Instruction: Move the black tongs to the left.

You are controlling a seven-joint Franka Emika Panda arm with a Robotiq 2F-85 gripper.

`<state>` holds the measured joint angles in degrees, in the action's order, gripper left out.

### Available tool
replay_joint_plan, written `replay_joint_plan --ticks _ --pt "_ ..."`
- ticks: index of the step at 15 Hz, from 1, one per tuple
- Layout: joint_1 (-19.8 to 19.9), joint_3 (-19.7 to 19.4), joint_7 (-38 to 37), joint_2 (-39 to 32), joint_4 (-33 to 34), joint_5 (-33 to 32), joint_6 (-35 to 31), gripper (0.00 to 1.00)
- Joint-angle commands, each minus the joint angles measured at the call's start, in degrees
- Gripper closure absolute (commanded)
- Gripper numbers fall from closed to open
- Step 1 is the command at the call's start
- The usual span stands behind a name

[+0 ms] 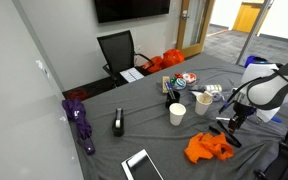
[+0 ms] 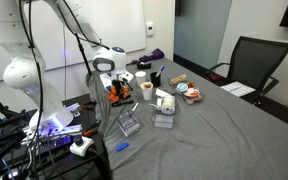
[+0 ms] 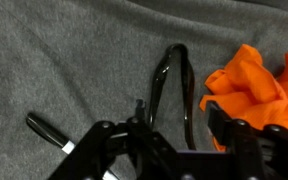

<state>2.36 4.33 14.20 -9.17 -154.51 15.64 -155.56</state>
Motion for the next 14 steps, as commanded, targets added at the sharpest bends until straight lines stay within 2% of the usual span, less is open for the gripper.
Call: replay_joint_plan --ticks 1,5,8,14 --pt "1.2 -0.9 1.2 5.2 -1.1 -0.4 6.0 0.04" --pt "0.6 -3.4 -0.2 9.5 -2.3 -3.2 6.3 0.00" --pt "0.7 -5.2 -0.5 12.3 -3.2 -7.4 5.9 0.00" --pt "2.3 -9.2 -0.9 16.7 -3.2 -16.4 9.7 0.00"
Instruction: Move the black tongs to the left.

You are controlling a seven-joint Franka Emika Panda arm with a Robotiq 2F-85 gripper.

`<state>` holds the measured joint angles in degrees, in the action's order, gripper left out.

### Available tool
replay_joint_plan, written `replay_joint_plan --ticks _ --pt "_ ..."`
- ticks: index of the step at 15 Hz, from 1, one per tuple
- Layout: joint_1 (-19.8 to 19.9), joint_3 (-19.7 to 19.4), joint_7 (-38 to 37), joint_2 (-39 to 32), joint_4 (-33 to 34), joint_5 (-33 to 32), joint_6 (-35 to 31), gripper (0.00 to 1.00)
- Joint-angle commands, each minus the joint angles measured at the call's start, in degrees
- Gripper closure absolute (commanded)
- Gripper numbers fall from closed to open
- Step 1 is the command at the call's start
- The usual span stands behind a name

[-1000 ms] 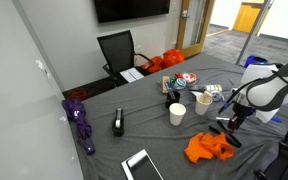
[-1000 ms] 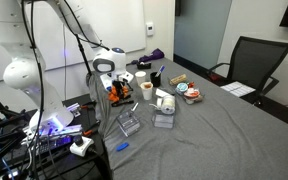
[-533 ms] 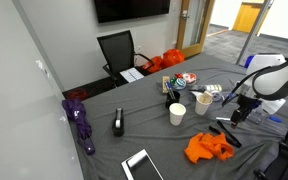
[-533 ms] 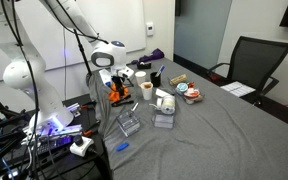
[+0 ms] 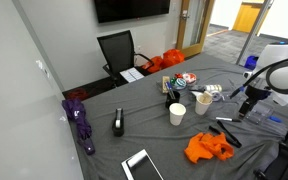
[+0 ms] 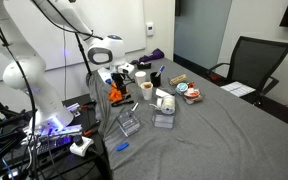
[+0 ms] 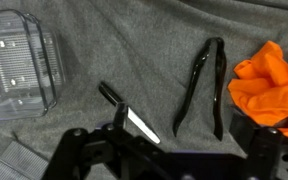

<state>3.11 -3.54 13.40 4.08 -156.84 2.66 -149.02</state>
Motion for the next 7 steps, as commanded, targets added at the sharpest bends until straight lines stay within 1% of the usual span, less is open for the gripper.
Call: replay_joint_plan --ticks 1,5,7 --pt "1.8 -1.9 0.1 3.9 -0.5 -4.0 4.4 0.00" --pt "2.8 -3.6 0.6 5.6 0.8 -6.2 9.4 0.00" --pt "3.0 -4.1 0.3 6.3 1.2 -6.3 11.2 0.00"
